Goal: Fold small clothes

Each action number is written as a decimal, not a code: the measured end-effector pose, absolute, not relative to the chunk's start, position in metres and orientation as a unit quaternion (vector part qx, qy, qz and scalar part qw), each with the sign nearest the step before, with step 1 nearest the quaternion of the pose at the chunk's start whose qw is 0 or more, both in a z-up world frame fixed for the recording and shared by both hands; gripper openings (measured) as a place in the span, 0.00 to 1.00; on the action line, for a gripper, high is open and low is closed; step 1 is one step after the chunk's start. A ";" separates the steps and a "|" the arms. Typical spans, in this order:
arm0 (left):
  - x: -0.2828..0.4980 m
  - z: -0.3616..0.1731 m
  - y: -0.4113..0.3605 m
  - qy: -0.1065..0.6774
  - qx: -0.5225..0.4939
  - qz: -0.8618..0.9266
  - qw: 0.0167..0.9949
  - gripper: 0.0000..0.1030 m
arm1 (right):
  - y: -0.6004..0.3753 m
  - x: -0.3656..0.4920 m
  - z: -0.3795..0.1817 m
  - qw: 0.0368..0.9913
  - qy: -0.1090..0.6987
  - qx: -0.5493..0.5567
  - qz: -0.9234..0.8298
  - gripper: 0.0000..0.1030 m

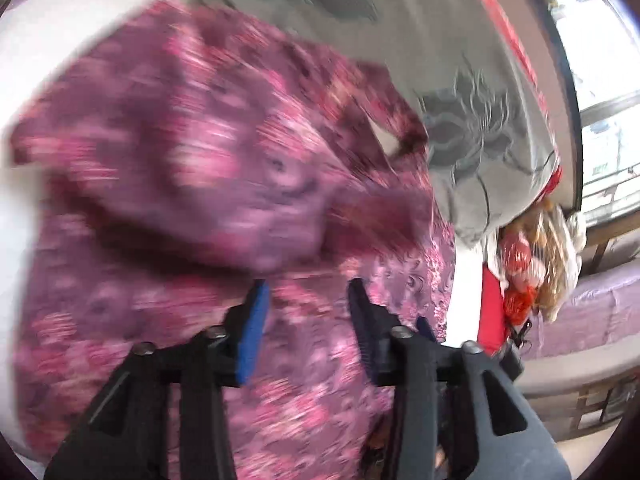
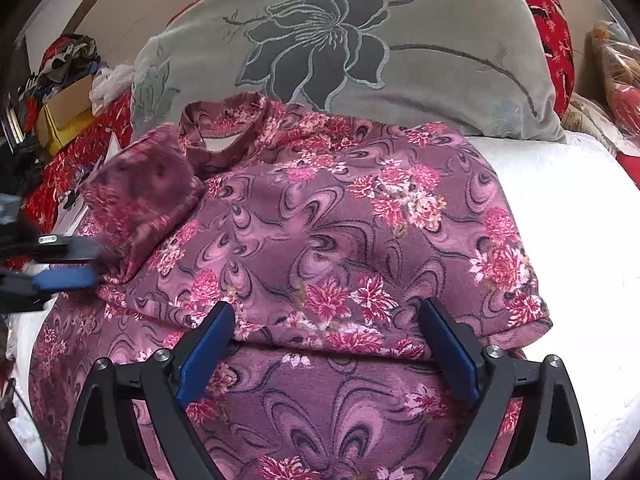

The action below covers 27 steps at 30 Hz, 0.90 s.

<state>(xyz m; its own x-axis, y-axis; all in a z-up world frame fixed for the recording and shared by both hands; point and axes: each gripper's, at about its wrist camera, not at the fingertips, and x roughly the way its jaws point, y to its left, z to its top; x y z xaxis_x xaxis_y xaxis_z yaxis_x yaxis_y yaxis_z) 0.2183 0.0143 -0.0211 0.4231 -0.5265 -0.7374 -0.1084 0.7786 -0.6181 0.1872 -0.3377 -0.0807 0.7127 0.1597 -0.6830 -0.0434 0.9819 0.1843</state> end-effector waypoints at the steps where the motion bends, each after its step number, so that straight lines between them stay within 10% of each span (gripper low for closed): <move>1: 0.211 -0.021 0.033 0.509 -0.314 -0.122 0.792 0.43 | -0.337 0.190 -0.078 0.918 0.386 0.075 0.051 0.92; 13: 0.209 -0.072 0.095 0.523 -0.405 -0.089 0.745 0.43 | -0.306 0.229 -0.058 0.862 0.409 0.282 0.105 0.88; 18: 0.216 -0.075 0.095 0.524 -0.417 -0.101 0.736 0.43 | -0.288 0.240 -0.055 0.867 0.420 0.247 0.108 0.06; 27: 0.208 -0.077 0.107 0.520 -0.427 -0.103 0.733 0.43 | -0.345 0.221 0.000 0.911 0.344 0.203 0.100 0.02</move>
<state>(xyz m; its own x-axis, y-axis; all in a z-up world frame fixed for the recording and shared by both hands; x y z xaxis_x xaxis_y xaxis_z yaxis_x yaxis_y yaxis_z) 0.2084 0.1069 -0.0772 0.4376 -0.5949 -0.6742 -0.2931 0.6145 -0.7324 0.2211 -0.3450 0.0003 0.7438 0.3223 -0.5856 -0.0426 0.8971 0.4397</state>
